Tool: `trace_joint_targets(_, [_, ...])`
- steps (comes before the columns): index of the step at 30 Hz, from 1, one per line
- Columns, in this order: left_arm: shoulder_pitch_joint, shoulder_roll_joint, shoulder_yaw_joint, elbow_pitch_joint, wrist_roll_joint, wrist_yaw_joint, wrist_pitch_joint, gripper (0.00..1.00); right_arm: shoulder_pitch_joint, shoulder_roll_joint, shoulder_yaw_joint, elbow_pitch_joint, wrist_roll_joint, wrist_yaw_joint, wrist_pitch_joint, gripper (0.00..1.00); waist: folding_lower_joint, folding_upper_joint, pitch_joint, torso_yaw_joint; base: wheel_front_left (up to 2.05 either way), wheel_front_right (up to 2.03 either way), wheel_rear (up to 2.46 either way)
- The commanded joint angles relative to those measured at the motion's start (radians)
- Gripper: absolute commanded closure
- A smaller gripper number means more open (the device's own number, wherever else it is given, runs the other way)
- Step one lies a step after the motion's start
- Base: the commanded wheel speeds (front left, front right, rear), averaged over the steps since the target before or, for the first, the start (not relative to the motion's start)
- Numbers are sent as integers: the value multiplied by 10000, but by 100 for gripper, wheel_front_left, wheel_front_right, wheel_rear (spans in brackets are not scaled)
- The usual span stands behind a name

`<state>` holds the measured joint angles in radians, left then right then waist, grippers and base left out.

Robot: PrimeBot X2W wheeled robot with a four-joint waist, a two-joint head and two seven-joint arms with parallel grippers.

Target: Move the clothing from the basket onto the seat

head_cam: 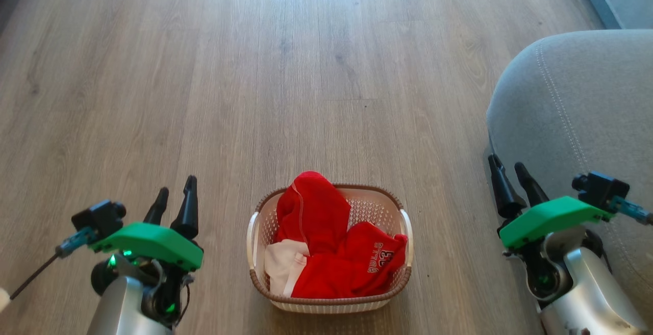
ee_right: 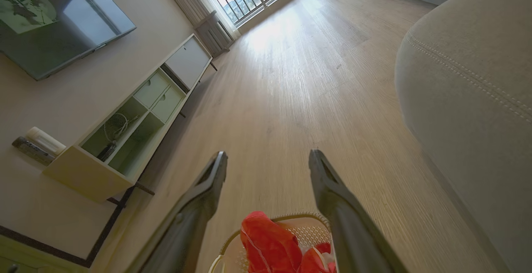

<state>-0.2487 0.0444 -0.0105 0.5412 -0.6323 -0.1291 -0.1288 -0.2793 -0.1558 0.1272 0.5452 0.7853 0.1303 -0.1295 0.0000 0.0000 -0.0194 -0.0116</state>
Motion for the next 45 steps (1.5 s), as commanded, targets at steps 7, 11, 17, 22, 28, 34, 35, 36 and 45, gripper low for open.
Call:
trace_joint_targets(7, [-916,236,134,-73,1101,-11,-358,0,-893,-239,421,-34,-890,3,-343,0,0,0,-13,15,0,0,0])
trace_joint_targets(11, [-1044,243,148,14,1602,-11,-475,0,-1056,-306,546,75,-1286,4,-461,0,0,0,-22,15,0,0,0])
trace_joint_targets(17, [-1224,241,195,179,2354,-12,-650,0,-1307,-386,683,367,-1912,4,-637,0,0,0,-40,3,0,0,0])
trace_joint_targets(22, [-1337,232,282,282,2864,-13,-767,0,-1479,-429,775,525,-2350,4,-755,0,0,0,-45,-15,0,0,0])
trace_joint_targets(28, [-1517,219,435,421,3677,-12,-943,0,-1706,-496,878,693,-3010,4,-932,0,0,0,-50,-30,0,0,0])
trace_joint_targets(34, [-1700,197,570,594,4464,-13,-1118,0,-1882,-546,934,834,-3666,4,-1108,0,0,0,-72,-29,0,0,0])
trace_joint_targets(35, [-1727,192,597,638,4595,-3,-1147,0,-1915,-559,936,861,-3780,4,-1138,0,0,0,-74,-28,0,0,0])
trace_joint_targets(36, [-1758,188,629,676,4728,21,-1176,0,-1948,-569,937,894,-3893,4,-1167,0,0,0,-76,-26,0,0,0])
trace_joint_targets(45, [-1933,150,799,903,5426,49,-1330,0,-2186,-619,877,1146,-4590,4,-1322,0,0,0,-48,-40,0,0,0])
